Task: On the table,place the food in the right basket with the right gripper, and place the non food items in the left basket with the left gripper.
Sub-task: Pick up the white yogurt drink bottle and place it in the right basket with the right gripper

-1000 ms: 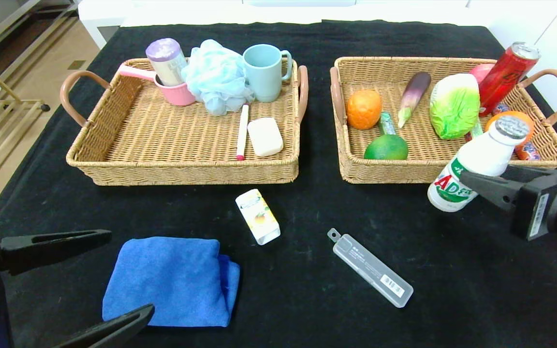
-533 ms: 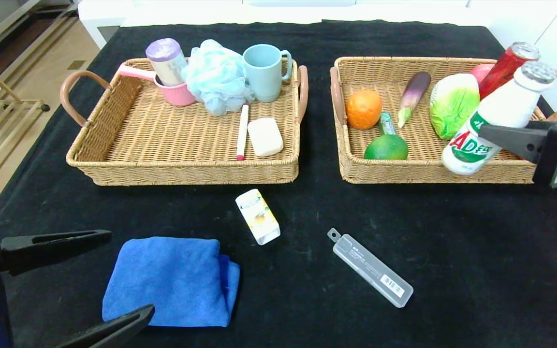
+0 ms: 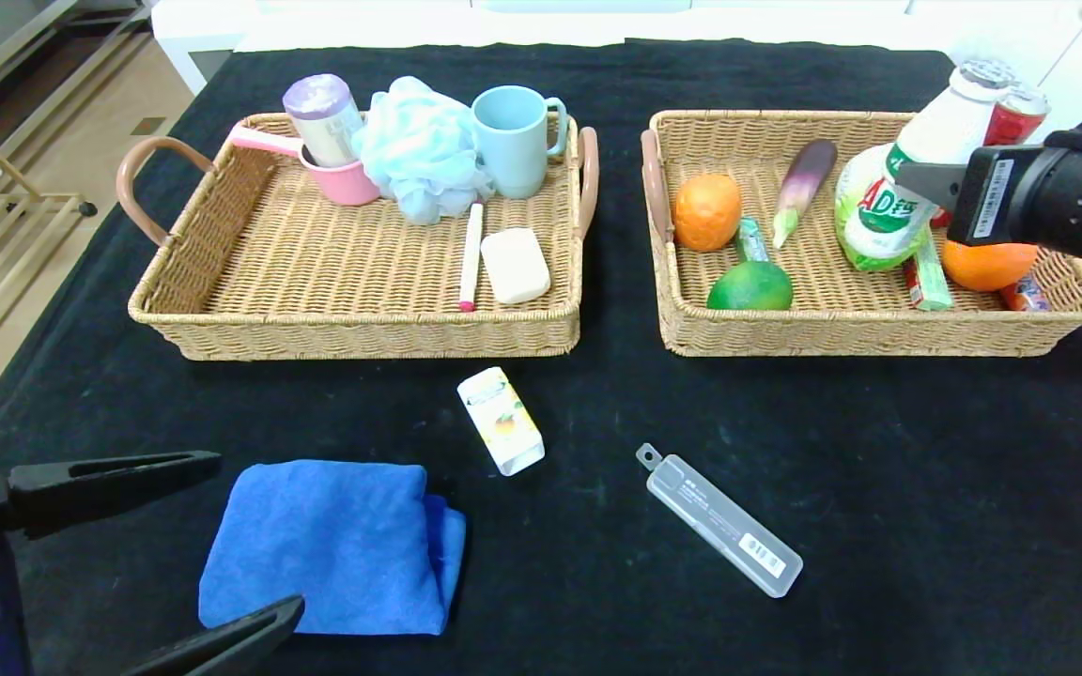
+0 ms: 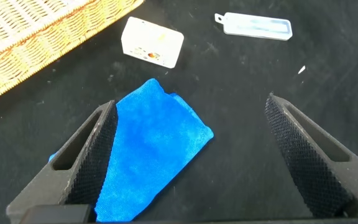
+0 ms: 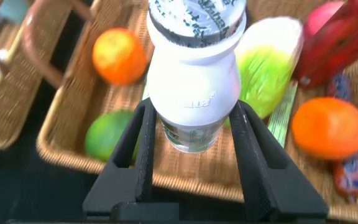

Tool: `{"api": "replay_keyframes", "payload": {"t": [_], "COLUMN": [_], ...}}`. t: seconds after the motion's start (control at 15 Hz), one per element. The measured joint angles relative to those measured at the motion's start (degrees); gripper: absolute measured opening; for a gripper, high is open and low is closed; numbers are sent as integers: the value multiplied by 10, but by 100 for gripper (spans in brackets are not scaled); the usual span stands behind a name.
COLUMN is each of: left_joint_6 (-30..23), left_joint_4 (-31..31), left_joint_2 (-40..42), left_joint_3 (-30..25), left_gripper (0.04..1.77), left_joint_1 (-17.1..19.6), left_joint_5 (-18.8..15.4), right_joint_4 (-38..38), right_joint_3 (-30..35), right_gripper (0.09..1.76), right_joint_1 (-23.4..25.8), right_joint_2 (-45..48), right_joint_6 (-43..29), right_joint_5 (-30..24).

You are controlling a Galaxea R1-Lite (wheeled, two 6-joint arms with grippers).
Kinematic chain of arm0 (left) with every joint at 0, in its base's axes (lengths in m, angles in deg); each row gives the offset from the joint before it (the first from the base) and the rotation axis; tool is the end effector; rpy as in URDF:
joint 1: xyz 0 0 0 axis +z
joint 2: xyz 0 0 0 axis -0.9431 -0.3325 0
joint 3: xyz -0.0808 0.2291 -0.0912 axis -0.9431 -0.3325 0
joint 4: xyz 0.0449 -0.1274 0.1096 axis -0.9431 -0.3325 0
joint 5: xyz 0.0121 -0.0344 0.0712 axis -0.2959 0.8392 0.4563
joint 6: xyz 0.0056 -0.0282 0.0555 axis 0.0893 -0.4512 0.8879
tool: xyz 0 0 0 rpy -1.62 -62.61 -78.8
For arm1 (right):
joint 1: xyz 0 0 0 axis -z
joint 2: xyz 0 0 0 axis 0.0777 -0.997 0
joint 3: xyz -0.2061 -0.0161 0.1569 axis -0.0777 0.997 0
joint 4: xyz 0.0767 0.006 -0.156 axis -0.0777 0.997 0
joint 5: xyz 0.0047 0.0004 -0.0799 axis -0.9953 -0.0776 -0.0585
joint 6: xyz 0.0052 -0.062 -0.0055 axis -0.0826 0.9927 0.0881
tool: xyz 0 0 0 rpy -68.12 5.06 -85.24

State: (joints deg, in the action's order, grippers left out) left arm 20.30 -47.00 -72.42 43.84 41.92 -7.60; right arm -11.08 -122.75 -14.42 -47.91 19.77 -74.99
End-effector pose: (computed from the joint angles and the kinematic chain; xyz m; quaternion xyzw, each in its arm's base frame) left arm 0.1244 -0.0821 0.2046 0.1091 0.0754 -0.3493 0.9276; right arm 0.2780 0.0837 0.2903 -0.0125 0.0053 0.0780 0.9969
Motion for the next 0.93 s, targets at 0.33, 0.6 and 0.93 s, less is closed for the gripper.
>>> {"api": "replay_keyframes", "payload": {"t": [0.33,0.6,0.93], "left_joint_6": [0,0,0], "left_joint_4": [1,1,1], "left_joint_2": [0,0,0], "left_joint_3": [1,1,1], "left_gripper": [172,172,172], "left_joint_1": [1,1,1], "left_joint_5": [0,0,0], "right_joint_4": [-12,-12,-12], "right_joint_3": [-34,-47,-50], "right_gripper": [84,84,115], "right_joint_1": [14,12,10], "right_joint_2": [-60,-81,-85], "right_joint_6": [-6,-8,-9], "right_joint_5": [0,1,5]}}
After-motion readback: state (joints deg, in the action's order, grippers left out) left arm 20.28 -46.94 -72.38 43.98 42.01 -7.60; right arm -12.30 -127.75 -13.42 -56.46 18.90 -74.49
